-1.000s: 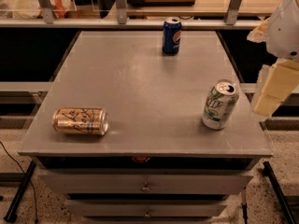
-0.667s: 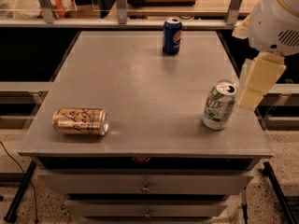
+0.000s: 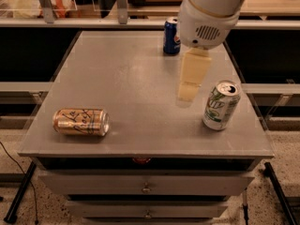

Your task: Place orange can upright

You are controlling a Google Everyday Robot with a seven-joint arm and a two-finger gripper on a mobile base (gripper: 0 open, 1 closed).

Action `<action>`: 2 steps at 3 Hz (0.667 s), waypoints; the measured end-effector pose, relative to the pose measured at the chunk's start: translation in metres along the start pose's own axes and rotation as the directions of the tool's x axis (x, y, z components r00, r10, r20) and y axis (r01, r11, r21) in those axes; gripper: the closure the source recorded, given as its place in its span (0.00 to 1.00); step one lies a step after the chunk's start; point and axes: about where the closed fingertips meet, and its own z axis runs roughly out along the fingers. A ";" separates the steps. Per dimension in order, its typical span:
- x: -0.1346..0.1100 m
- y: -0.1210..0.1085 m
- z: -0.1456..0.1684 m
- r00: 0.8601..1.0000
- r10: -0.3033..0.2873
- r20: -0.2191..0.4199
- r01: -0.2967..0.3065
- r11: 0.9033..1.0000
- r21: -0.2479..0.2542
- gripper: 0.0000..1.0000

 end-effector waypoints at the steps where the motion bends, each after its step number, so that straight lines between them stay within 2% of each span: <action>1: -0.006 -0.001 -0.001 1.000 -0.007 0.008 0.007 1.000 0.010 0.00; 2: -0.017 0.000 0.003 1.000 -0.009 0.015 0.009 1.000 0.008 0.00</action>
Offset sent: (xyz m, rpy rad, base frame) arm 0.0019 0.0362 -0.0108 0.0114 0.0196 0.0183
